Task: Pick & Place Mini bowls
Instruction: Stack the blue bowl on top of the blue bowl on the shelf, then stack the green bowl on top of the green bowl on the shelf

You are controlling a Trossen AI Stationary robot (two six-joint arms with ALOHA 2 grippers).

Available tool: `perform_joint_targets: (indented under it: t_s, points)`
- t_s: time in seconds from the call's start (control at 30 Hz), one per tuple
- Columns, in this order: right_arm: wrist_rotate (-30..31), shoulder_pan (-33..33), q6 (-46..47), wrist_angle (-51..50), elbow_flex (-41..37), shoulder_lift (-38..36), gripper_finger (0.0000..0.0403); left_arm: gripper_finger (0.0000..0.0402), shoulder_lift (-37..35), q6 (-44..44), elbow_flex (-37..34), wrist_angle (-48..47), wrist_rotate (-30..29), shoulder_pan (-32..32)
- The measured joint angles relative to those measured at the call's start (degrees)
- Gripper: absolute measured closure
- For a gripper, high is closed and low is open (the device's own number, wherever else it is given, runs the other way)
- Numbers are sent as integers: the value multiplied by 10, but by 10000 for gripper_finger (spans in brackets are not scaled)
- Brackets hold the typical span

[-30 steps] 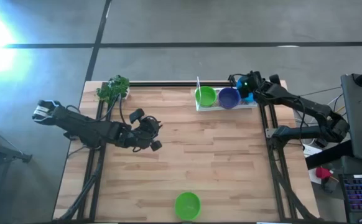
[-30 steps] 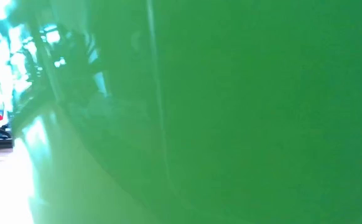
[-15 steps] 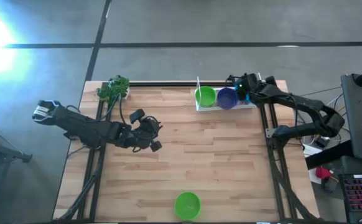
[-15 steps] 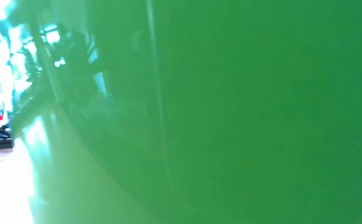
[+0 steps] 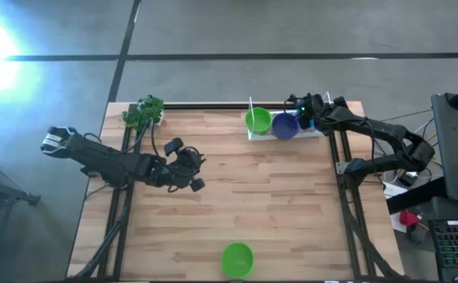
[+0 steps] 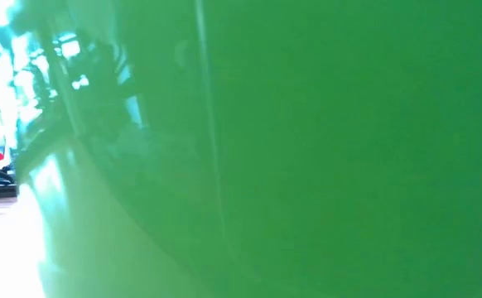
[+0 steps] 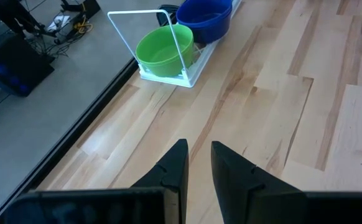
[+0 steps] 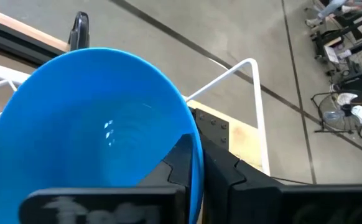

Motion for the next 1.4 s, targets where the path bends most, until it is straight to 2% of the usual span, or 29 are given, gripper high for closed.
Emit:
perform_joint_targets:
  t_s: [0.23,0.43,0.63,0.77,0.93,1.1,1.23,1.4]
  points:
    - [1,0,-2,0,0,0,331,338,0,-1,0,0,0,0]
    - [34,0,-26,2,0,-5,284,338,0,-2,0,0,0,0]
    - [17,0,-32,2,0,-24,266,338,0,-2,0,0,0,0]
    - [-31,0,-33,1,8,-42,264,338,0,-2,0,0,0,0]
    - [-169,0,-68,-4,26,-71,282,338,0,-2,0,0,0,0]
    - [-328,9,-82,-18,39,-97,336,338,0,12,0,0,0,0]
    - [-358,45,-93,-39,40,-114,386,338,0,65,0,1,27,0]
    - [-360,127,-97,-67,38,-131,393,338,0,154,0,7,127,0]
